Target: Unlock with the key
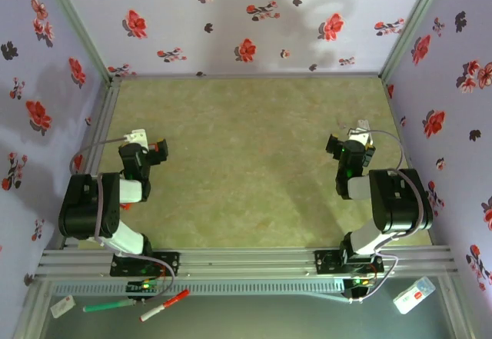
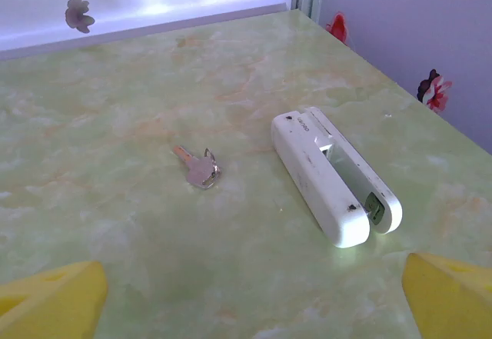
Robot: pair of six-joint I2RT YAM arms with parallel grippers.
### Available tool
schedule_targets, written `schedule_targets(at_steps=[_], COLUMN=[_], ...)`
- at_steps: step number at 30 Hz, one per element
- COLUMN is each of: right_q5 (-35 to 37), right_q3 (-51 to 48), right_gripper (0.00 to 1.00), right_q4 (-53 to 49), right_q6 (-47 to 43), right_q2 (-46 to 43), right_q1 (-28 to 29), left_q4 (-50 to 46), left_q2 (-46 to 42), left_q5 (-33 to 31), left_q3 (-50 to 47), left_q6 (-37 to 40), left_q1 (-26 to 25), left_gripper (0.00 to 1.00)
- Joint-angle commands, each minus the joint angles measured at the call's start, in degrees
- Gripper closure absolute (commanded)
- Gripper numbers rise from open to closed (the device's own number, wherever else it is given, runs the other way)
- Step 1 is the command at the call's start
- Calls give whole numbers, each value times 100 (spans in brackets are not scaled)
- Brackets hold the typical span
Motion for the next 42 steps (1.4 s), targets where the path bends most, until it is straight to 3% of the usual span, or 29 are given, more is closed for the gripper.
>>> schedule_targets(at_steps=[1,27,30,32,34,37,42], right_q5=[107,146,243,873,1179,964,46], right_q3=[-45,-56,-264,-604,-509,348,1200], right_gripper=[1,1,1,1,1,1,1], right_q4=[92,115,171,1015,67,-3079,-5643], right_q6=[19,6,-145,-481,-500,271,1078], right_q2=[-28,-34,-360,-456,-1245,-2561,-4015], right_q1=[25,31,198,500,709,710,777], left_q4=[28,55,-113,-821,-1445,-2291,-4353], left_q2=[-27,-45,-688,-1444,-2210,-3283,-4142], left_q5=[-141,-141,-418,-794,-1084,-1026,-706], left_q3=[109,103,-106,-112,-98,-6,930], left_q6=[131,140,451,434,63,-359,-1337], left_q1=[-14,-18,-293,-513,-607,-769,-994], left_gripper=[0,0,0,0,0,0,0])
